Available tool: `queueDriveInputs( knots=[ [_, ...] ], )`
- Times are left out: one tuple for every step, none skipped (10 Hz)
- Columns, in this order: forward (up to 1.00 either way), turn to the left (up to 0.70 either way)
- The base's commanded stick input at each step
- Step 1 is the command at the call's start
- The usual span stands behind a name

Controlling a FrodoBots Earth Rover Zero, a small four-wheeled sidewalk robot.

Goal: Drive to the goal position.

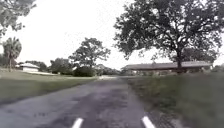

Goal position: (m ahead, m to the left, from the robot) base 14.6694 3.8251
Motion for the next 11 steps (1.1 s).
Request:
queueDriveInputs(
  knots=[
    [0.69, 0.03],
    [0.69, 0.03],
    [0.69, 0.03],
    [0.69, 0.03],
    [0.69, 0.03],
    [0.69, 0.03],
    [0.69, 0.03],
    [0.69, 0.03],
    [0.69, 0.09],
    [0.69, 0.19],
    [0.69, 0.29]
  ],
)
